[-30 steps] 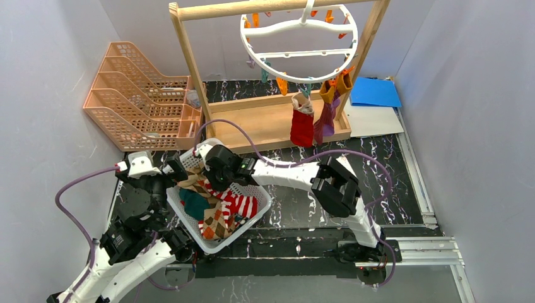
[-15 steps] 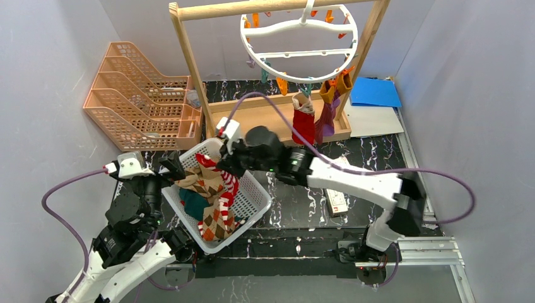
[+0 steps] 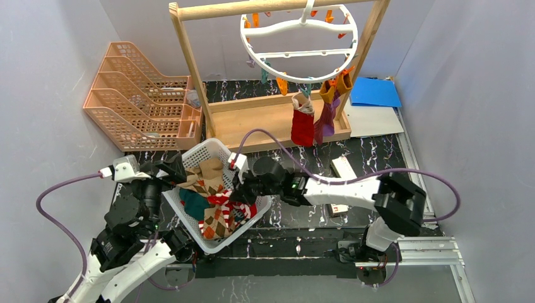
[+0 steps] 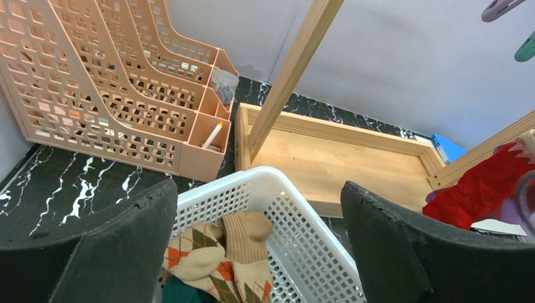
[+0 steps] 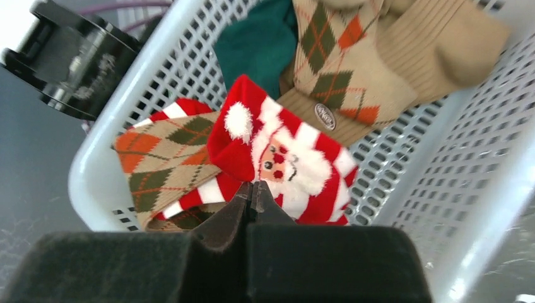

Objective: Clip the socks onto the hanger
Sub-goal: Pick up the sock from the bin.

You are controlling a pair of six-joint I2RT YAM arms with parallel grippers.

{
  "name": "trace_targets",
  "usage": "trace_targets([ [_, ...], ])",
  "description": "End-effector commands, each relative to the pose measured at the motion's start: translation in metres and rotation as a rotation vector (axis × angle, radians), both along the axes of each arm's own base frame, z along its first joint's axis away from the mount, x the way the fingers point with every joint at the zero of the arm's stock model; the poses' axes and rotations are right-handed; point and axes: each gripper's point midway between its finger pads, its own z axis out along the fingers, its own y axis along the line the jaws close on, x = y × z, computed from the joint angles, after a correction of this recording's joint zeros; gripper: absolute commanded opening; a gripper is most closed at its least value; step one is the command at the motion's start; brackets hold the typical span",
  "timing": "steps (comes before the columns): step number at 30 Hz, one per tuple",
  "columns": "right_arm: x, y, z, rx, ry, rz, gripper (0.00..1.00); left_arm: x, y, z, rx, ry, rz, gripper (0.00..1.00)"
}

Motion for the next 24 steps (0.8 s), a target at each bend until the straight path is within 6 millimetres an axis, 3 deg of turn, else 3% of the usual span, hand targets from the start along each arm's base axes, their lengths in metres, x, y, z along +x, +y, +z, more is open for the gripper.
trace_targets([
  [1, -0.015, 0.031, 0.021, 0.116, 0.001, 0.069, 0.01, -0.005, 0.007, -0.002, -0.046, 0.011, 0.020, 0.98],
  [5, -0.021, 0.041, 0.016, 0.054, -0.025, 0.082, 0.01, -0.007, 0.011, -0.001, -0.032, 0.019, 0.030, 0.98],
  [6, -0.021, 0.041, 0.015, 0.040, -0.031, 0.083, 0.08, -0.007, 0.011, -0.001, -0.029, 0.018, 0.030, 0.99],
  [9, -0.019, 0.039, 0.011, 0.000, -0.048, 0.063, 0.40, -0.007, 0.012, -0.001, -0.018, 0.018, 0.030, 0.98],
  [11, -0.016, 0.038, 0.009, -0.018, -0.076, 0.054, 0.48, -0.007, 0.012, -0.001, -0.010, 0.019, 0.031, 0.98],
  [16, -0.019, 0.042, 0.008, -0.047, -0.154, 0.097, 0.54, -0.009, 0.013, -0.003, -0.010, 0.017, 0.025, 0.98],
  [24, -0.020, 0.052, -0.013, -0.129, -0.295, 0.180, 0.59, -0.014, 0.018, -0.003, -0.016, 0.016, 0.025, 0.99],
])
